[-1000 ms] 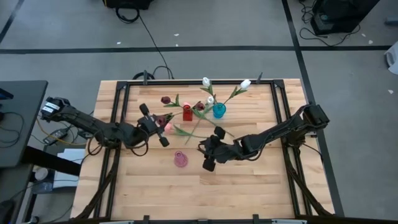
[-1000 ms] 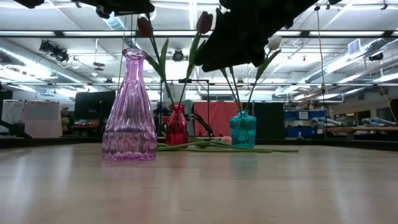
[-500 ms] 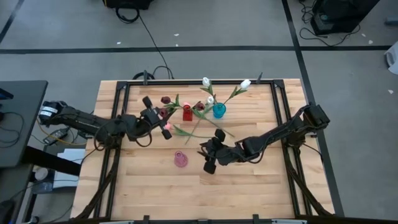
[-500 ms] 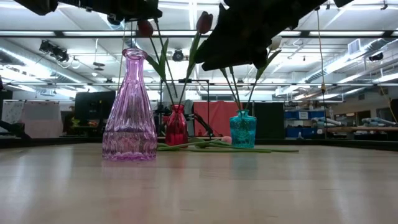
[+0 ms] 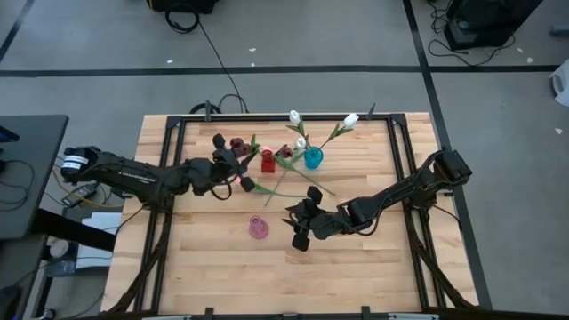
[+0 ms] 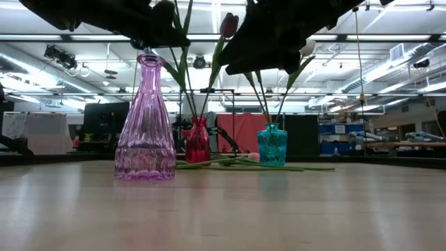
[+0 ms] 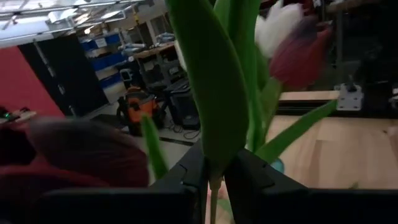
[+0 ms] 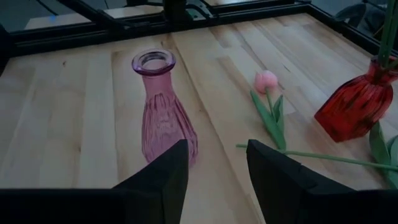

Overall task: Sort flowers into vase by color
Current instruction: Put the red flower into the red vase, then put the left pink flower into the pink vase

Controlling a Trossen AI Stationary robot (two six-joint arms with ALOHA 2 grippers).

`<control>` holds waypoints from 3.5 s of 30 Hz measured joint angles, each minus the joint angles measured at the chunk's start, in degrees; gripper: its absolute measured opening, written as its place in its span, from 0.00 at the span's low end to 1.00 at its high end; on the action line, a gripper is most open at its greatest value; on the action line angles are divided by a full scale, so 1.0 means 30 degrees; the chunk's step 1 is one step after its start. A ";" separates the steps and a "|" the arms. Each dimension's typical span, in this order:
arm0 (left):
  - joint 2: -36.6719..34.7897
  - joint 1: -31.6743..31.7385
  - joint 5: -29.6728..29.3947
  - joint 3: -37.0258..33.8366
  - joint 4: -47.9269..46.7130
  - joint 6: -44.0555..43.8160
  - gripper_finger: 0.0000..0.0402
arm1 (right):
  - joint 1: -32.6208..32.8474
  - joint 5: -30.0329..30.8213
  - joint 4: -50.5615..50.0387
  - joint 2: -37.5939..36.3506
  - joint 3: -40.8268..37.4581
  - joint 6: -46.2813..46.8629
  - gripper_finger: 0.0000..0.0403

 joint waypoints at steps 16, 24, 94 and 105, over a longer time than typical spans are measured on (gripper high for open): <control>-0.0214 0.1415 0.2536 0.0007 -0.3616 -0.3553 0.43 | -0.0298 0.0067 -0.0236 0.0036 0.0000 0.0153 0.43; -0.0849 0.1335 0.3373 0.0498 -0.6910 -0.3701 0.56 | -0.1137 -0.0576 -0.0381 0.0044 0.0000 -0.0091 0.43; -0.4644 0.1730 0.8737 1.2984 -2.0685 -0.0998 0.50 | -0.1202 -0.1523 0.0881 0.0058 0.0007 -0.1428 0.43; -0.8727 -0.0287 0.6349 0.5786 -2.0273 -0.4777 0.48 | -0.2428 -0.2854 -0.3762 0.0057 -0.0368 -0.1233 0.43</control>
